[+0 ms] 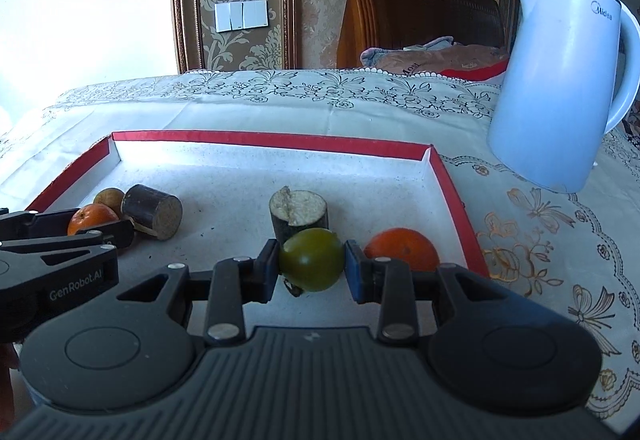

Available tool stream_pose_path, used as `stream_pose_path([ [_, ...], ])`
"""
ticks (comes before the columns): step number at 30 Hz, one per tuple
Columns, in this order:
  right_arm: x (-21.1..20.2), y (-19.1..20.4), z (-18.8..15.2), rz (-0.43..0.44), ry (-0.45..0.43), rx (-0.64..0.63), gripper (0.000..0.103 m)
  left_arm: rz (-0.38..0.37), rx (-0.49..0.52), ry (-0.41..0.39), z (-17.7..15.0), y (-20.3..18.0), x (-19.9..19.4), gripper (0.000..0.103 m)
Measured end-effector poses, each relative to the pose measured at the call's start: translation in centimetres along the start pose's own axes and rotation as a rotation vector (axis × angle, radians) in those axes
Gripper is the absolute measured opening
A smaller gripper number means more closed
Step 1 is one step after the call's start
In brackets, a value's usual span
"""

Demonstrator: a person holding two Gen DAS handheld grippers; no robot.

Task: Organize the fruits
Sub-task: 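Carry the orange and green tomato over the tray with both grippers, then lower both fruits into the tray and open both grippers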

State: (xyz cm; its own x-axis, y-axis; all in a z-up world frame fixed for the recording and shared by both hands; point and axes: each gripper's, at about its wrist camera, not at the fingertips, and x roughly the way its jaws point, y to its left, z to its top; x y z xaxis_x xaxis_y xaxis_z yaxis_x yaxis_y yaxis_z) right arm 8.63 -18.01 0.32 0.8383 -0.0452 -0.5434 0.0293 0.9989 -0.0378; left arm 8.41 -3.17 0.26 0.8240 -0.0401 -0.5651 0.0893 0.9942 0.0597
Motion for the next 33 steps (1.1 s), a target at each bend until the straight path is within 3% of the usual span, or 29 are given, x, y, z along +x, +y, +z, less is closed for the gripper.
stream_pose_path([
  [22,0.5,-0.1,0.2,0.000,-0.001,0.014,0.032,0.003,-0.016,0.018,-0.1,0.2,1.0,0.045],
  [26,0.5,-0.2,0.2,0.004,-0.001,0.018,0.032,0.032,-0.041,0.027,-0.1,0.6,1.2,0.064],
  [29,0.4,-0.2,0.2,0.009,0.001,0.020,0.037,0.019,-0.048,0.034,-0.1,0.9,1.2,0.071],
  [33,0.3,-0.1,0.1,0.005,-0.007,0.012,0.042,0.025,-0.037,0.031,-0.2,0.7,1.2,0.072],
])
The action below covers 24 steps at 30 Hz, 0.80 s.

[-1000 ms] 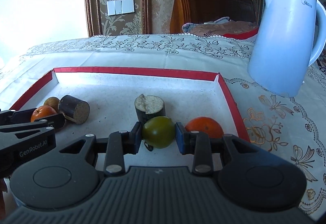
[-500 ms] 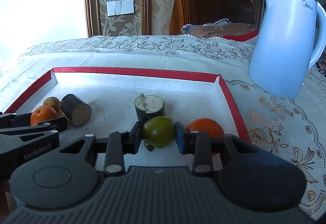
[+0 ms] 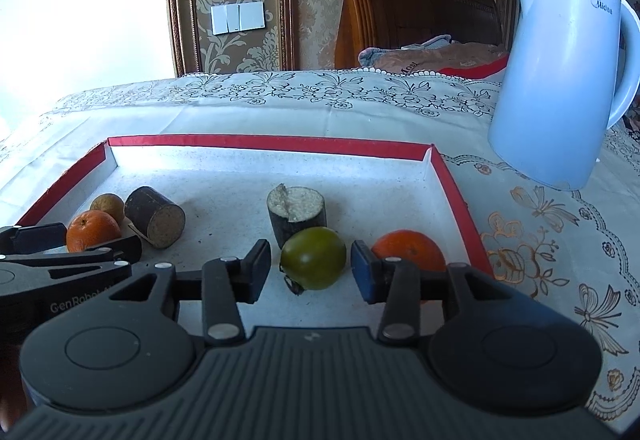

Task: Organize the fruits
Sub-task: 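Lower both fruits into the tray and open both grippers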

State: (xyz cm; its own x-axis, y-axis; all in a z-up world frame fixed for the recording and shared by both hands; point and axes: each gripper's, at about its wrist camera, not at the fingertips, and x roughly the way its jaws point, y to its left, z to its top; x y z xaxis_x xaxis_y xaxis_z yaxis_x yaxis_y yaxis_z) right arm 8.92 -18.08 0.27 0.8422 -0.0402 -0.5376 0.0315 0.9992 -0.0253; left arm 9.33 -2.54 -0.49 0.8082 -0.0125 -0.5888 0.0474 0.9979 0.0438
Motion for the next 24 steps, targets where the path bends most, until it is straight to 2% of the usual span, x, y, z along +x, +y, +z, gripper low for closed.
stream_pose_path([
  [3,-0.01,-0.07,0.00,0.009,0.003,0.002,0.047,-0.003,-0.008,0.004,0.03,0.13,0.04,0.073],
  [5,-0.09,-0.08,-0.01,0.012,0.002,0.005,0.059,-0.008,-0.004,0.005,-0.01,0.09,-0.03,0.074],
  [8,-0.19,-0.11,-0.01,0.003,-0.005,0.009,0.071,-0.019,0.005,0.006,-0.10,0.01,-0.16,0.074],
  [17,-0.57,-0.08,-0.31,0.022,-0.011,0.014,0.085,-0.031,0.003,0.011,-0.26,0.33,-0.51,0.075],
  [24,-0.85,-0.07,-0.55,0.038,-0.010,0.023,0.089,-0.029,0.000,0.011,-0.40,0.61,-0.75,0.075],
])
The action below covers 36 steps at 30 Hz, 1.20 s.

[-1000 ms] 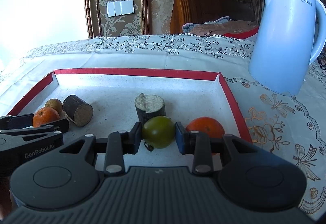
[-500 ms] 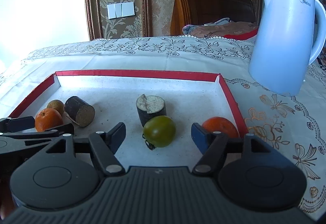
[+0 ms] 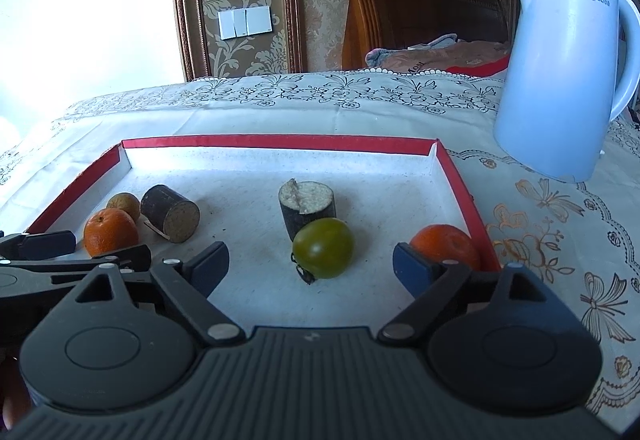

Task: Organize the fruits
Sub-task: 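Lower both fruits into the tray and open both grippers, then withdraw both grippers from the tray toward the remaining fruits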

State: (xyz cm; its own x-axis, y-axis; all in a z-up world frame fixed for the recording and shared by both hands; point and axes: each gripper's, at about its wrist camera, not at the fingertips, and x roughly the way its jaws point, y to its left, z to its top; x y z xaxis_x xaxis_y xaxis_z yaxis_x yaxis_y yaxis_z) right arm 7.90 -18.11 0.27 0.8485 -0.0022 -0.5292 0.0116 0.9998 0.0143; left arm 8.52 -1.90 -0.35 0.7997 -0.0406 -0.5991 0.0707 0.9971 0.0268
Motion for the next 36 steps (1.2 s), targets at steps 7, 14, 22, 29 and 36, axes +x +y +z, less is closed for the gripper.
stream_pose_path([
  [7,-0.9,-0.5,-0.2,0.029,-0.008,0.030,0.091,-0.011,0.009,-0.014,-0.4,0.1,-0.9,0.075],
  [14,-2.1,-0.7,-0.5,0.048,-0.022,0.044,0.095,-0.008,0.027,-0.055,-0.9,0.0,-2.3,0.075],
  [22,-2.8,-0.6,-0.9,0.048,-0.029,0.044,0.098,-0.024,0.002,-0.050,-1.2,0.6,-2.8,0.075],
  [29,-3.9,-0.8,-1.2,0.026,-0.061,0.051,0.102,-0.019,0.007,-0.067,-1.8,0.7,-3.8,0.075],
  [36,-5.0,-0.9,-1.5,0.010,-0.096,0.046,0.103,-0.026,0.015,-0.097,-2.3,0.7,-4.8,0.075],
])
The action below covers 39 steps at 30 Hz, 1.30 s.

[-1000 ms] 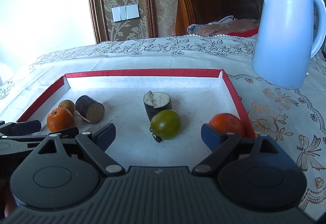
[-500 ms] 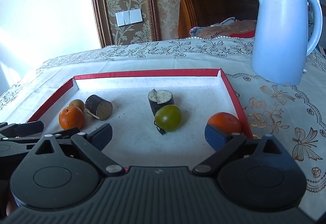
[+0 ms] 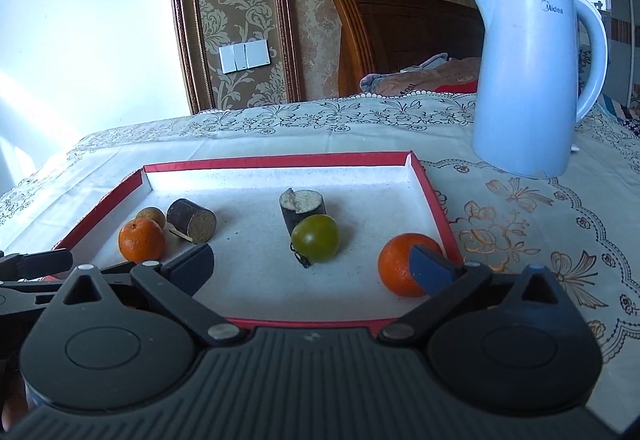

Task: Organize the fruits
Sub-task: 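Withdraw both grippers from the tray toward the remaining fruits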

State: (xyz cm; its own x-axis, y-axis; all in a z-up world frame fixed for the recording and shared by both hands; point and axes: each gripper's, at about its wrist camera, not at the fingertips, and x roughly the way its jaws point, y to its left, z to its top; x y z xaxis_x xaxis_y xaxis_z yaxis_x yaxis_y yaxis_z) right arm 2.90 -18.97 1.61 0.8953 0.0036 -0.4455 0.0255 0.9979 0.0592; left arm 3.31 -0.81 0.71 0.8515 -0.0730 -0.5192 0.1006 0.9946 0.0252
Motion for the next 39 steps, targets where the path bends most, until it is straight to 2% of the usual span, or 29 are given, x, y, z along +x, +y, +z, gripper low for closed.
stream_pose_path([
  [16,-1.8,0.3,-1.2,0.008,0.000,-0.034,0.103,-0.036,-0.021,-0.045,-0.8,0.9,-2.3,0.078],
  [17,-1.9,0.3,-1.3,0.009,0.000,-0.033,0.103,-0.039,-0.030,-0.039,-0.9,1.0,-2.4,0.083],
  [26,-3.1,0.0,-2.2,0.030,0.004,-0.020,0.103,-0.093,-0.079,-0.007,-1.3,2.0,-2.8,0.083],
  [33,-4.5,-1.1,-3.1,0.042,0.011,0.007,0.103,-0.103,-0.049,-0.003,-2.1,2.1,-3.5,0.083],
  [39,-5.9,-2.1,-3.8,0.022,-0.017,0.026,0.103,-0.068,0.027,-0.023,-2.8,1.2,-3.9,0.083],
])
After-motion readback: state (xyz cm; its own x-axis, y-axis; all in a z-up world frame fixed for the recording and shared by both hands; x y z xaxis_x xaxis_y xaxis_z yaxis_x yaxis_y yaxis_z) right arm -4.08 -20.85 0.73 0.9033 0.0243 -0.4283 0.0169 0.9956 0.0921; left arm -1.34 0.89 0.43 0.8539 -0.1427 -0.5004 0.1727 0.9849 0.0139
